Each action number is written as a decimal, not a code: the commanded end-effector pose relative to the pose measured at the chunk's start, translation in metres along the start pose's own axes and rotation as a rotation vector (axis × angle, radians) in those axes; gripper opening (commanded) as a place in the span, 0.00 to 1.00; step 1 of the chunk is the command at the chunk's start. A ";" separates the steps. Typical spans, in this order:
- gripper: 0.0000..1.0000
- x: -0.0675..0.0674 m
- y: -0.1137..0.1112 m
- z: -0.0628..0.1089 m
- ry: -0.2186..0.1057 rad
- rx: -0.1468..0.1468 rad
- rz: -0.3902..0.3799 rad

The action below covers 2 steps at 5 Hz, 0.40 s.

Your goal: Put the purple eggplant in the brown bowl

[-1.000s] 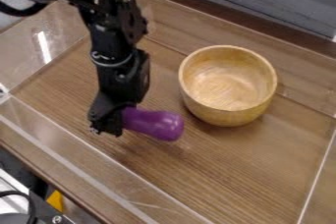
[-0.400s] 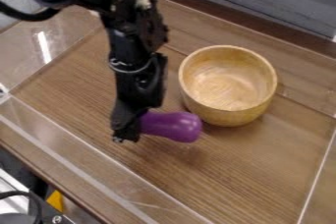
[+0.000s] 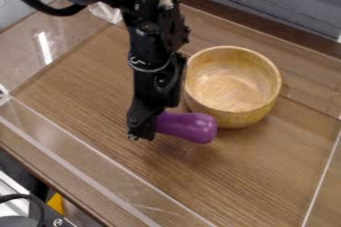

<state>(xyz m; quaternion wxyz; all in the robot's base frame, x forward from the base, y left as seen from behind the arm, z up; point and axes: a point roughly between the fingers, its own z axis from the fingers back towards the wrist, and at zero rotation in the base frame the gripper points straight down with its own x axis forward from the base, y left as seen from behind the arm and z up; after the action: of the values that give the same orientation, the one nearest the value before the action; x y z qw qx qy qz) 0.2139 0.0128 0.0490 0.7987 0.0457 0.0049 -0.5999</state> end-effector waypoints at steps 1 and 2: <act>0.00 -0.001 0.017 0.006 -0.018 0.043 -0.017; 0.00 -0.004 0.018 0.004 -0.016 0.042 0.046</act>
<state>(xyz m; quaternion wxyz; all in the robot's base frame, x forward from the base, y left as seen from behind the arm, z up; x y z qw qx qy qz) 0.2197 0.0181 0.0448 0.8100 0.0431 0.0009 -0.5848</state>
